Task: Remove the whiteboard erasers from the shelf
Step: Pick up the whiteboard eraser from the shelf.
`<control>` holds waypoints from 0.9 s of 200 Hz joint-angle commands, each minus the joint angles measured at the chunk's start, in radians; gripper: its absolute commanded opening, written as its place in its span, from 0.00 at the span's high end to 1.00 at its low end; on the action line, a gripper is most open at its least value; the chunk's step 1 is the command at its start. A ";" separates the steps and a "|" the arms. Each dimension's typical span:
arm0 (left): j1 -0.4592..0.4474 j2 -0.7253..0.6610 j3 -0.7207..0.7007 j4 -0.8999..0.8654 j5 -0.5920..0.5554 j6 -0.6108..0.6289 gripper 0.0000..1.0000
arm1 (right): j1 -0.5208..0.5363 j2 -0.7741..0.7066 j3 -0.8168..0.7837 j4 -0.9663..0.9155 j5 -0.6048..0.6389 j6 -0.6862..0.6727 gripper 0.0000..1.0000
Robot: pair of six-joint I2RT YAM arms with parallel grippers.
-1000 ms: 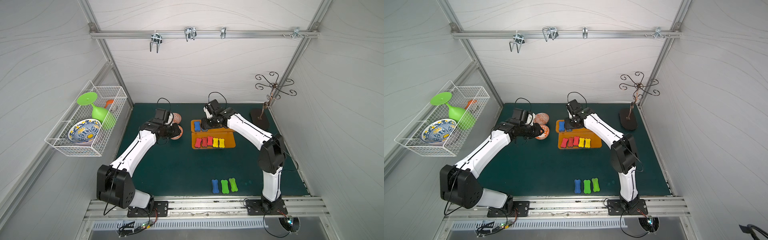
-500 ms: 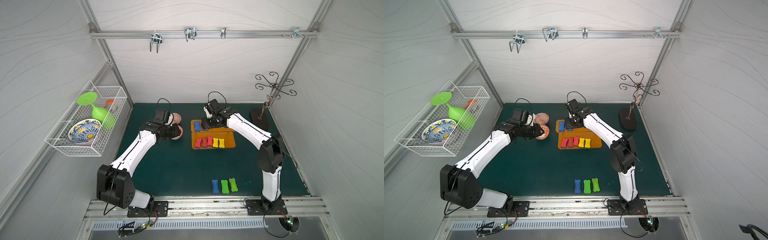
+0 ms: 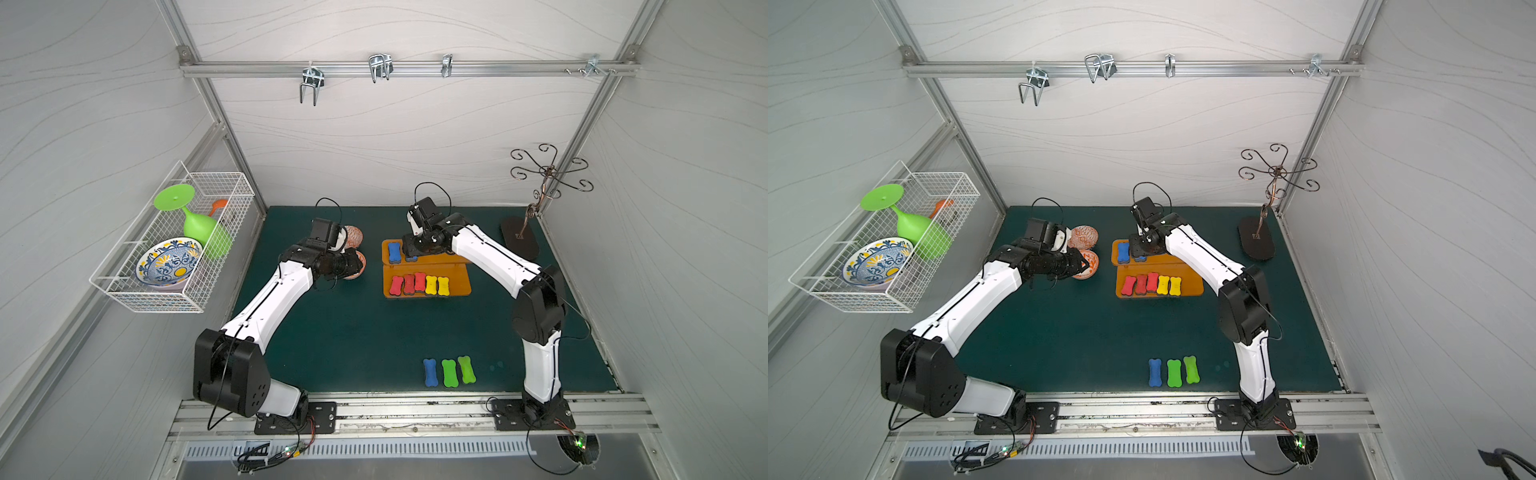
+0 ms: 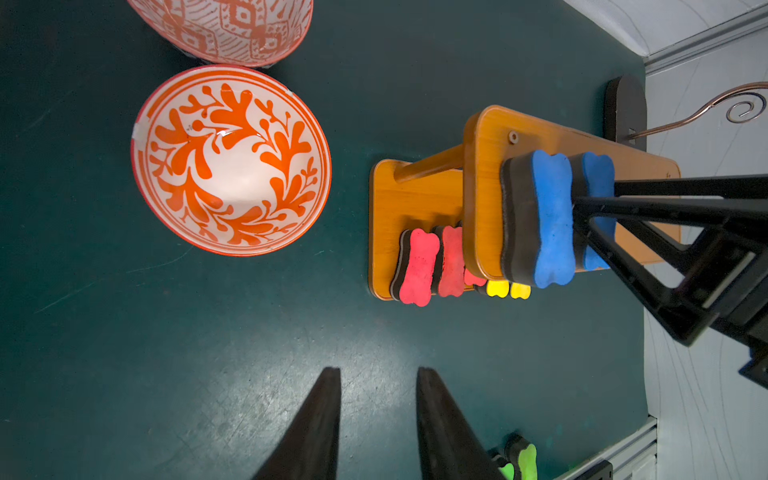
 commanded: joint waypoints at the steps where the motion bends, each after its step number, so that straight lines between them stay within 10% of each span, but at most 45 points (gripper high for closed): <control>1: 0.006 -0.017 0.004 0.036 0.008 -0.005 0.66 | 0.018 0.030 0.036 -0.054 0.033 -0.020 0.39; 180: 0.007 -0.157 -0.108 -0.006 0.015 -0.007 0.65 | 0.106 -0.122 -0.064 -0.097 0.180 0.096 0.69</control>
